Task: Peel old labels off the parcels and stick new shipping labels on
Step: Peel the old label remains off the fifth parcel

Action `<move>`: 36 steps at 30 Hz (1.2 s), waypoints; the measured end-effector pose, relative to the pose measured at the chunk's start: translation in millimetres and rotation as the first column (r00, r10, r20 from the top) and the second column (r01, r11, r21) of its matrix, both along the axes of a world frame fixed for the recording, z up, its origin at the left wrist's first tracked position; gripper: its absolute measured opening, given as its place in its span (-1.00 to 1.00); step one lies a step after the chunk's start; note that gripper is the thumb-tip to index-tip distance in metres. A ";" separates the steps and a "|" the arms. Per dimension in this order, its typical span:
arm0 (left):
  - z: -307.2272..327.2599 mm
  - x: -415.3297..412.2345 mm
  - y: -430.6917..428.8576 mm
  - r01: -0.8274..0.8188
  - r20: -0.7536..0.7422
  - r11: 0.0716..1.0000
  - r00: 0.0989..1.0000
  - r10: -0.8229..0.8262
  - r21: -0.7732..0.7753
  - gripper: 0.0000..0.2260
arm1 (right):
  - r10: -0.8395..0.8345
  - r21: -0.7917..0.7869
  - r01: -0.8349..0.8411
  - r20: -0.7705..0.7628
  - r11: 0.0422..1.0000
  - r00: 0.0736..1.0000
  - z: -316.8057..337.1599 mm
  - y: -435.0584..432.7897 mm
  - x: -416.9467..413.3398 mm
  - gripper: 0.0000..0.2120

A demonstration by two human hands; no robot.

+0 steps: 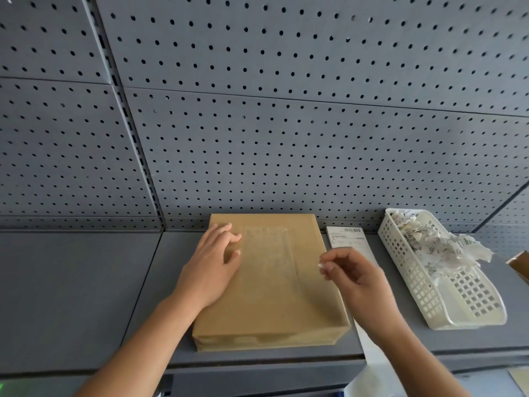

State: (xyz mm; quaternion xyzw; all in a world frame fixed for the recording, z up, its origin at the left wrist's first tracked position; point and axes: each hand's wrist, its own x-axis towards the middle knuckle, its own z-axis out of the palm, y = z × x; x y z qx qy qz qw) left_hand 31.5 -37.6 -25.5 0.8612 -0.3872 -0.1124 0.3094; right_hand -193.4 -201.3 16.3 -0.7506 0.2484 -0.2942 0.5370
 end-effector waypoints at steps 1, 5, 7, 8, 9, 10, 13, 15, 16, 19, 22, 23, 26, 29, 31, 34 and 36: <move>-0.8 0.9 0.4 0.001 0.002 1.000 1.000 -0.001 -0.003 -0.69 | -0.036 -0.004 0.036 0.006 0.999 0.999 3.6 -6.9 -6.1 -0.87; -3.9 3.9 1.4 0.008 0.008 1.000 1.000 -0.008 -0.020 -0.70 | -0.147 -0.041 0.147 -0.005 0.988 0.989 12.5 -33.6 -31.3 -0.81; -4.8 5.0 2.1 0.013 0.014 1.000 1.000 -0.013 -0.029 -0.71 | -0.194 -0.076 0.192 -0.014 0.978 0.981 14.9 -46.2 -42.9 -0.75; -5.0 5.2 1.8 0.019 0.016 0.999 1.000 -0.018 -0.034 -0.72 | -0.225 -0.102 0.223 -0.013 0.970 0.974 16.7 -52.3 -49.2 -0.73; -5.0 5.2 1.5 0.024 0.017 0.999 1.000 -0.023 -0.040 -0.73 | -0.262 -0.128 0.259 -0.006 0.957 0.965 19.4 -58.2 -55.7 -0.72; -4.7 5.0 1.4 0.028 0.019 0.999 0.999 -0.027 -0.045 -0.75 | -0.304 -0.154 0.301 0.004 0.941 0.953 22.5 -64.4 -62.4 -0.72; -4.1 4.0 1.1 0.024 0.030 0.999 0.999 -0.022 -0.044 -0.74 | -0.429 -0.253 0.411 -0.017 0.876 0.903 31.8 -84.8 -84.0 -0.81; -4.4 4.3 0.3 0.017 0.040 0.999 0.999 -0.015 -0.041 -0.72 | -0.498 -0.320 0.461 -0.040 0.828 0.866 37.3 -99.0 -98.9 -0.85; -4.6 5.3 1.7 0.015 0.042 0.999 0.999 -0.013 -0.041 -0.72 | -0.530 -0.343 0.486 -0.042 0.804 0.847 39.8 -105.4 -103.5 -0.86; -7.5 7.0 -1.3 0.025 0.049 0.999 0.999 -0.023 -0.040 -0.72 | -0.629 -0.406 0.566 -0.027 0.717 0.777 51.0 -123.2 -120.3 -0.88; -8.8 9.6 -3.8 0.020 0.060 0.999 0.998 -0.017 -0.038 -0.65 | -0.685 -0.460 0.595 -0.041 0.659 0.727 56.0 -142.3 -130.7 -0.87; -8.5 10.4 -4.2 0.018 0.059 0.999 0.998 -0.015 -0.038 -0.63 | -0.692 -0.489 0.581 -0.064 0.650 0.719 53.9 -149.3 -132.6 -0.87; -9.8 11.9 -5.2 0.015 0.046 0.999 0.999 -0.014 -0.041 -0.59 | -0.683 -0.552 0.510 -0.158 0.660 0.713 42.3 -167.1 -135.1 -0.89; -12.0 12.1 -5.2 0.020 0.052 0.998 0.999 -0.018 -0.055 -0.61 | -0.654 -0.558 0.455 -0.224 0.694 0.723 32.1 -179.5 -135.6 -0.86; -12.2 11.9 -5.1 0.019 0.052 0.998 0.999 -0.015 -0.066 -0.61 | -0.638 -0.507 0.457 -0.269 0.731 0.722 26.4 -186.8 -136.6 -0.81; -11.0 10.3 -5.3 0.017 0.049 0.997 0.999 -0.013 -0.069 -0.65 | -0.632 -0.445 0.480 -0.304 0.756 0.713 20.2 -194.7 -136.8 -0.82; -9.8 9.1 -5.3 0.024 0.045 0.997 0.999 -0.021 -0.070 -0.71 | -0.631 -0.467 0.466 -0.303 0.752 0.714 18.1 -197.2 -134.8 -0.85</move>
